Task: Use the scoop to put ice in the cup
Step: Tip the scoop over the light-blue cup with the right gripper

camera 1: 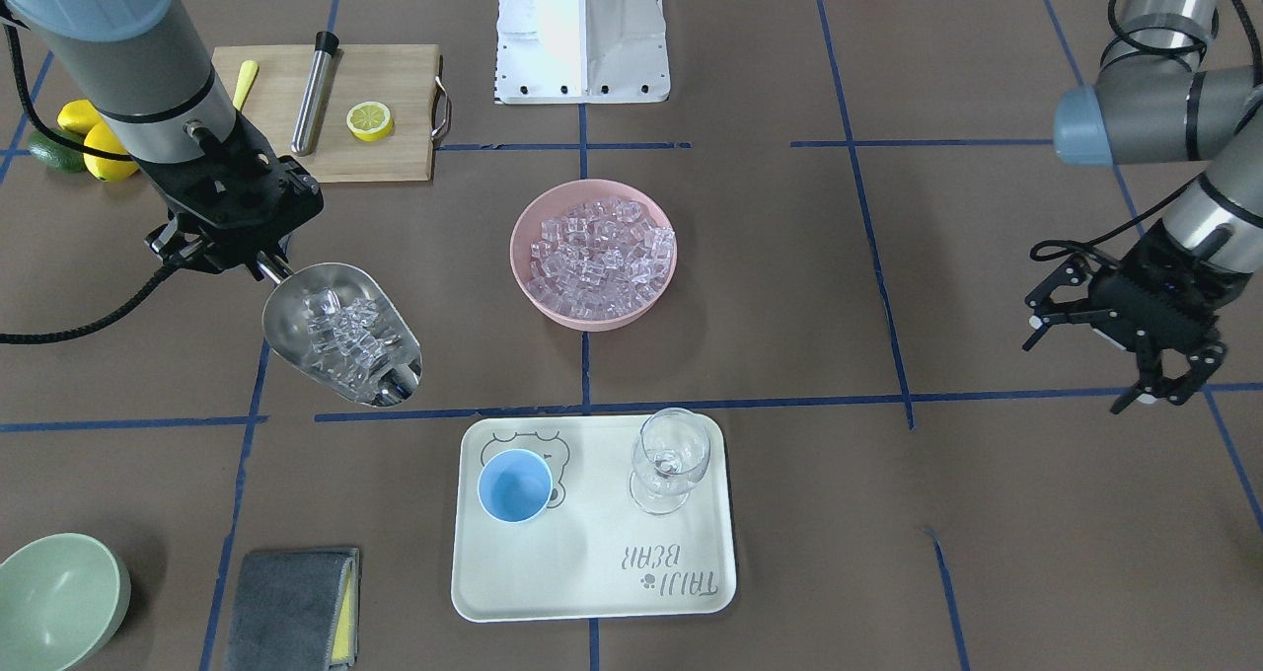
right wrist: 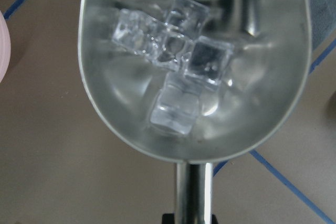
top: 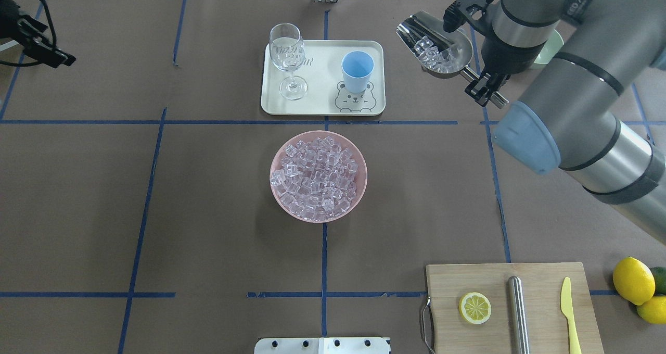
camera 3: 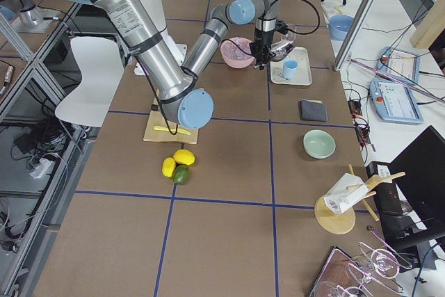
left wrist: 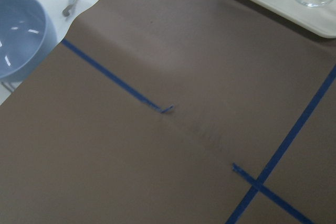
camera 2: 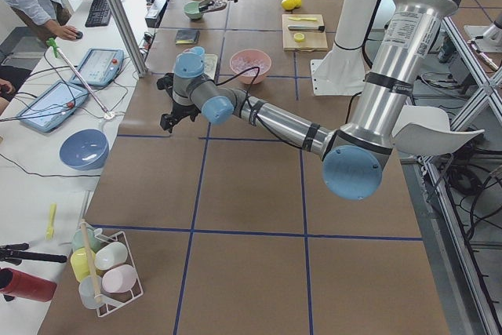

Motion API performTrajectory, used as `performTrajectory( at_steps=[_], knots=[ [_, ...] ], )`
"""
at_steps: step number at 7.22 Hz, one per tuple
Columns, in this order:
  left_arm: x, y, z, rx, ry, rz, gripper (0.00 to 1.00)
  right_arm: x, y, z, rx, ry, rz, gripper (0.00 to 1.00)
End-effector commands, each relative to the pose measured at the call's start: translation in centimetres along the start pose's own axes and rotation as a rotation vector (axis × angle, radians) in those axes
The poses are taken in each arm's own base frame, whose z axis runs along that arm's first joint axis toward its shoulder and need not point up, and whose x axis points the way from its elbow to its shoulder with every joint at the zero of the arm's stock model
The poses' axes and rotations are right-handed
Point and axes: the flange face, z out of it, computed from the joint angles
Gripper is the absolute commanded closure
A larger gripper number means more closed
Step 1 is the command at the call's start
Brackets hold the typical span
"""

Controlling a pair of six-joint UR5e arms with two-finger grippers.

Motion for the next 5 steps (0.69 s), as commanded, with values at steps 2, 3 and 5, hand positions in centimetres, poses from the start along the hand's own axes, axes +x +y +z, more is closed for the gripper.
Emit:
performTrajectory(
  at_steps=[2, 3, 5],
  knots=[
    [-3.9, 7.6, -3.8, -0.03, 0.051, -0.153, 0.0, -0.9, -3.9, 1.7, -0.139, 0.001, 0.046, 1.0],
    [-5.6, 9.2, -5.4, -0.062, 0.041, -0.234, 0.0, -2.0, -5.5, 2.8, -0.17, -0.002, 0.04, 1.0],
    [-5.6, 9.2, -6.4, -0.112, 0.041, -0.355, 0.0, -5.6, -8.8, 3.6, -0.287, 0.063, 0.015, 1.0]
  ],
)
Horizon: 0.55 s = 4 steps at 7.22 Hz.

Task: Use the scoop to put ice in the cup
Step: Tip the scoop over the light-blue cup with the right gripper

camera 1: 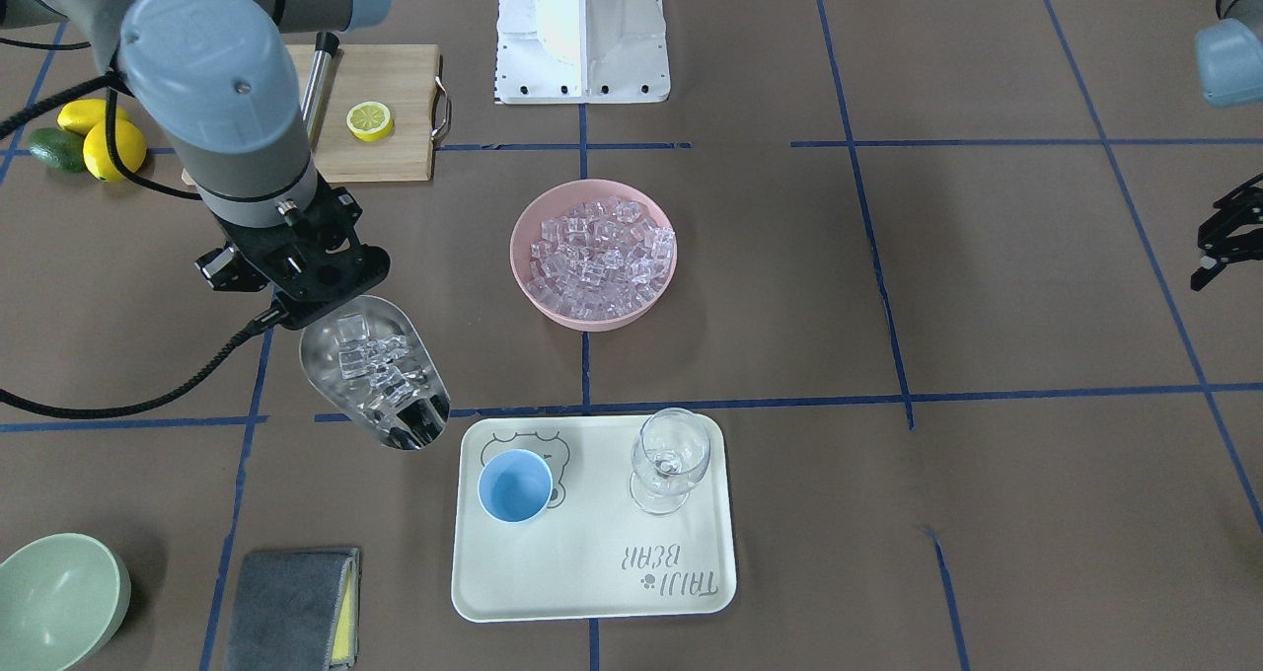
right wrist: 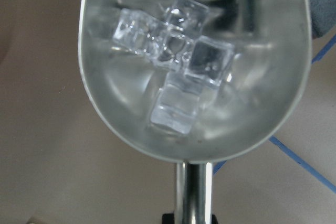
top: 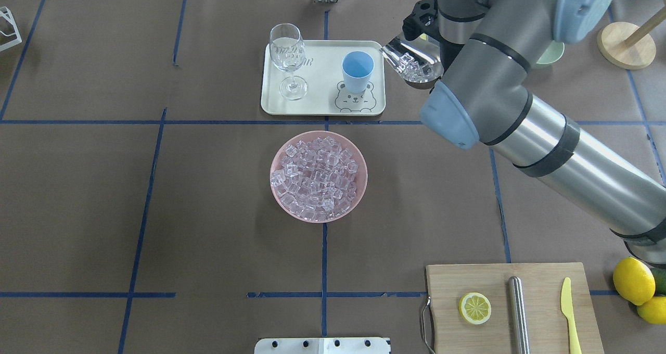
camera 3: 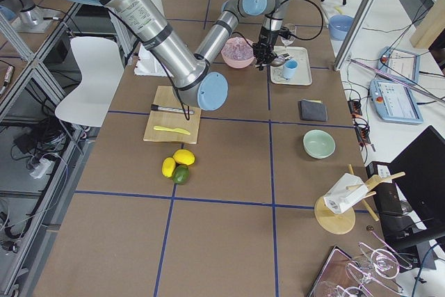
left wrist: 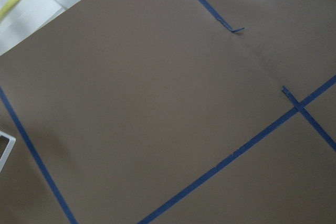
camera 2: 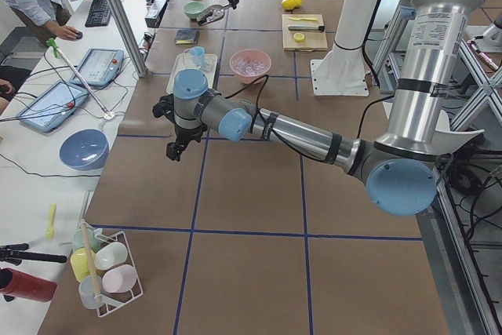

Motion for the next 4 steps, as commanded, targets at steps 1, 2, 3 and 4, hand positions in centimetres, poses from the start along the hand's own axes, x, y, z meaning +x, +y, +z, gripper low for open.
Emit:
performTrajectory(
  at_steps=[1, 2, 3, 4],
  knots=[
    [-0.3, 0.5, -0.5, -0.022, -0.002, -0.087, 0.0, -3.0, -4.4, -1.3, -0.105, 0.045, -0.001, 1.0],
    [-0.3, 0.4, -0.4, -0.022, -0.002, -0.085, 0.0, -3.2, -5.8, -1.4, -0.127, 0.046, 0.005, 1.0],
    [-0.2, 0.2, -0.5, -0.02, -0.002, -0.083, 0.0, -3.2, -5.9, -1.5, -0.16, 0.046, 0.011, 1.0],
    [-0.2, 0.2, -0.5, -0.02, -0.002, -0.083, 0.0, -3.4, -6.5, -1.8, -0.201, 0.046, 0.008, 1.0]
  ],
)
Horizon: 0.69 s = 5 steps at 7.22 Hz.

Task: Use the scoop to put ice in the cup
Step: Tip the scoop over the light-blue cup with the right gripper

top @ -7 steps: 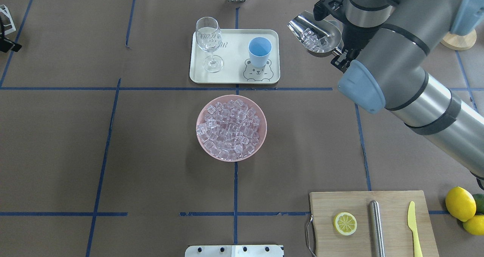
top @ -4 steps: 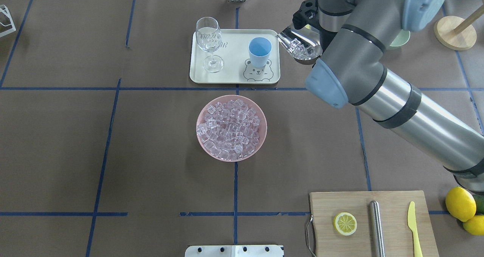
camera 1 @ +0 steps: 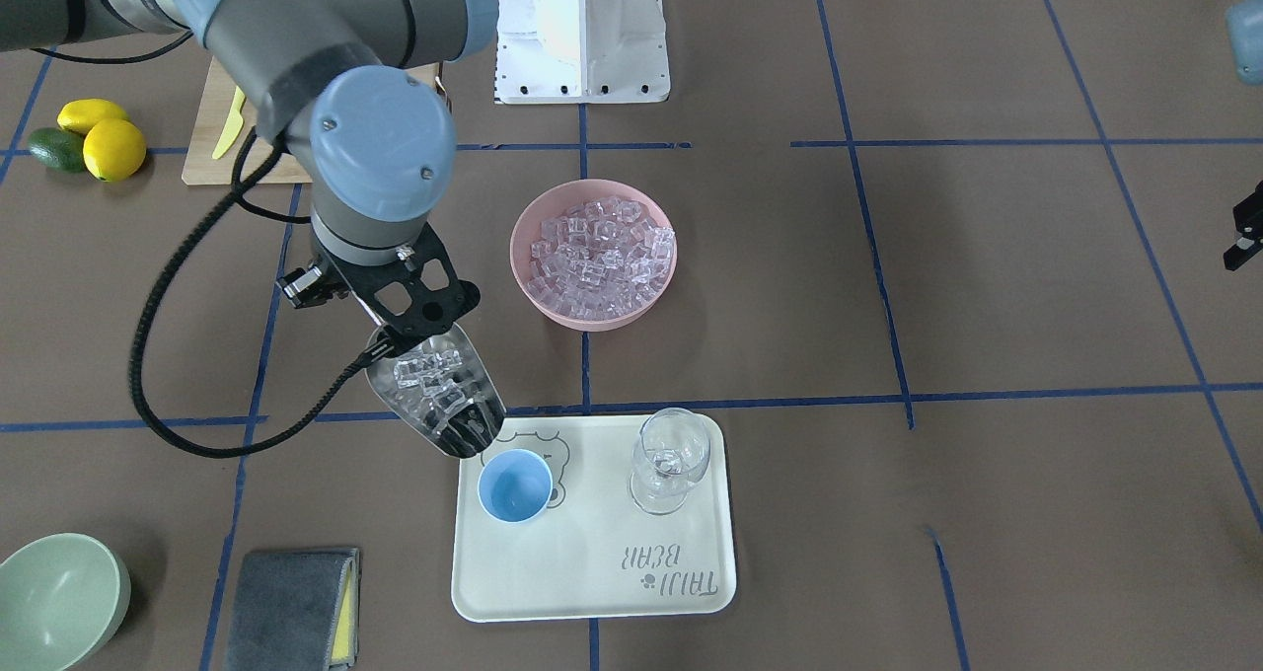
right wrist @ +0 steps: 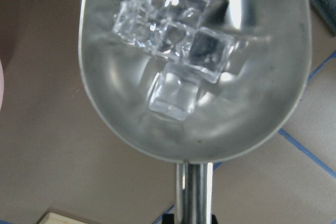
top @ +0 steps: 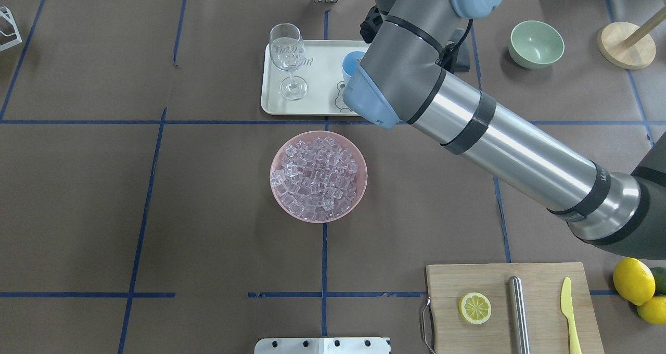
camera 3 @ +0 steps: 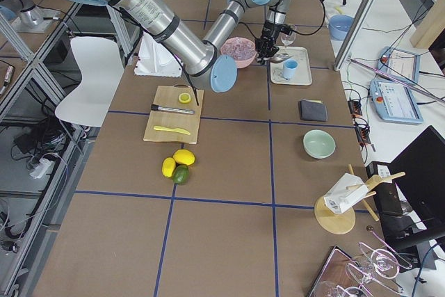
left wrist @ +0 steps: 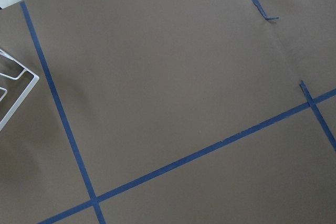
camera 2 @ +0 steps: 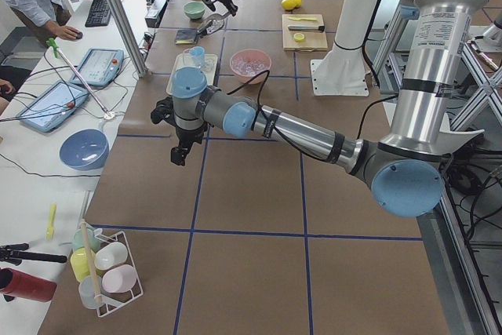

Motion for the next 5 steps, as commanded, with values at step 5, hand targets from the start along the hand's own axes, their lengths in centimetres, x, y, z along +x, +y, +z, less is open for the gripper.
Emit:
performTrajectory(
  at_steps=[5],
  knots=[
    [0.3, -0.43, -0.32, 0.009, -0.002, 0.014, 0.0, 0.15, -2.39, -1.66, -0.156, -0.003, 0.049, 1.0]
  ],
)
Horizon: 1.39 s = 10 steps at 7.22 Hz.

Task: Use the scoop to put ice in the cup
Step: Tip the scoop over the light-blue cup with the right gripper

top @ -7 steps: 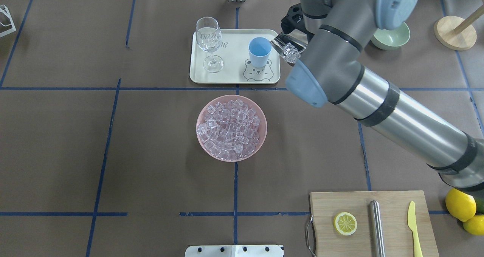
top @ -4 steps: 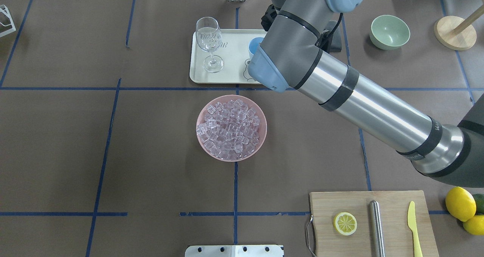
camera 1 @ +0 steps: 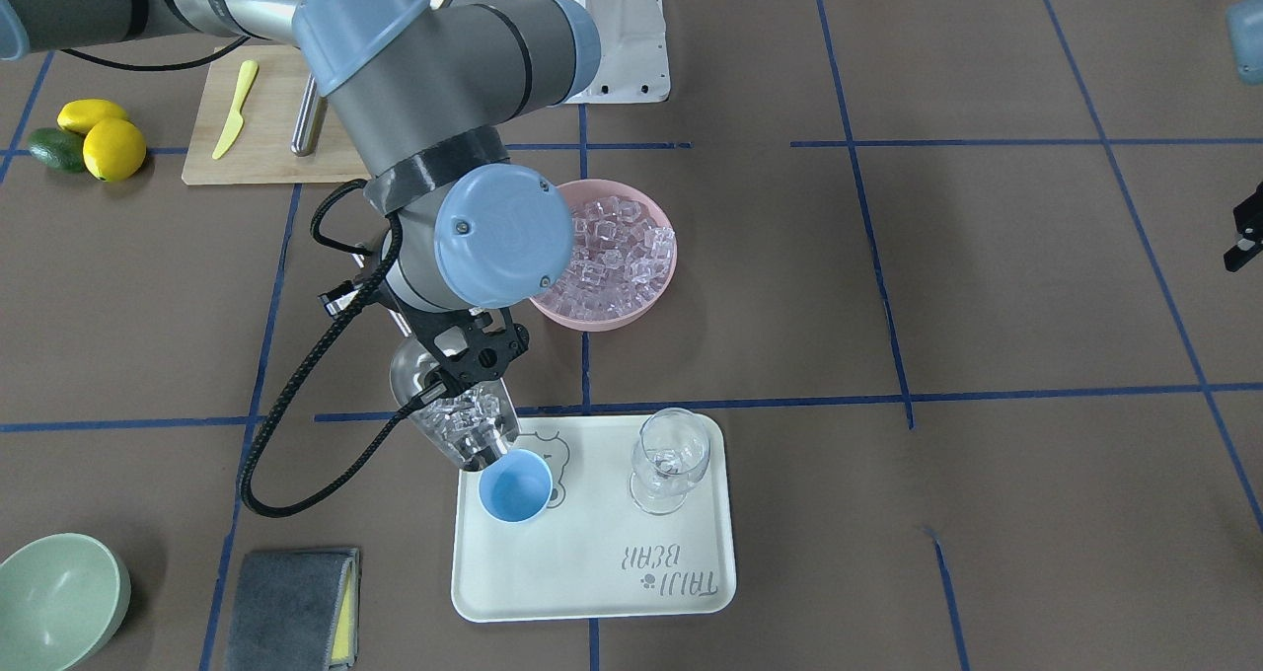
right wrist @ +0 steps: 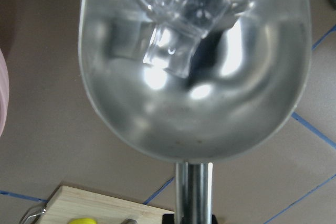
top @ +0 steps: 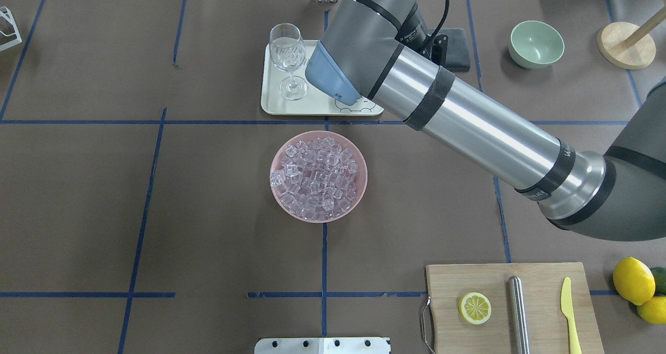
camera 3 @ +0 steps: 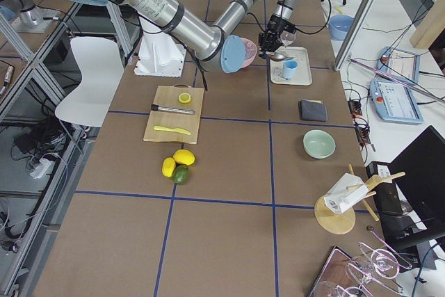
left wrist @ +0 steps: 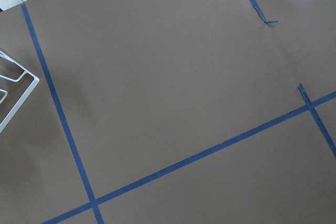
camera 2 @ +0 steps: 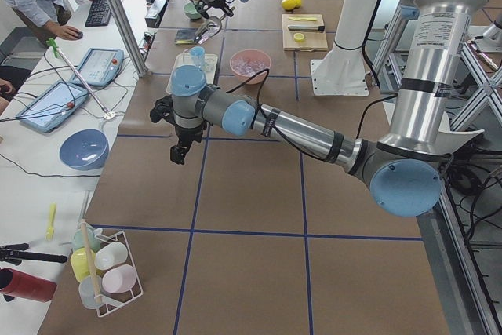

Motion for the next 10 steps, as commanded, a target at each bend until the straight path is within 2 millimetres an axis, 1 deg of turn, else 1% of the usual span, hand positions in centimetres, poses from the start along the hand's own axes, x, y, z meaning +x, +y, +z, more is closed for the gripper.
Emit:
performTrajectory(
  at_steps=[1, 2, 4, 8, 10],
  knots=[
    [0.1, -0.2, -0.1, 0.004, -0.001, 0.007, 0.0, 0.4, 0.2, 0.0, -0.033, -0.004, 0.019, 1.0],
    [0.2, -0.2, -0.2, 0.006, -0.001, 0.012, 0.0, 0.4, 0.3, 0.1, -0.038, -0.004, 0.021, 1.0],
    [0.4, -0.2, -0.4, 0.009, -0.001, 0.015, 0.0, 0.3, 0.8, -0.6, -0.055, 0.0, 0.03, 1.0],
    [0.4, -0.3, -0.5, 0.011, 0.001, 0.016, 0.0, 0.0, 0.4, -1.3, -0.061, 0.002, 0.032, 1.0],
    [0.6, -0.3, -0.4, 0.01, 0.009, 0.013, 0.0, 0.5, 1.0, -1.8, -0.042, 0.0, 0.033, 1.0]
  ],
)
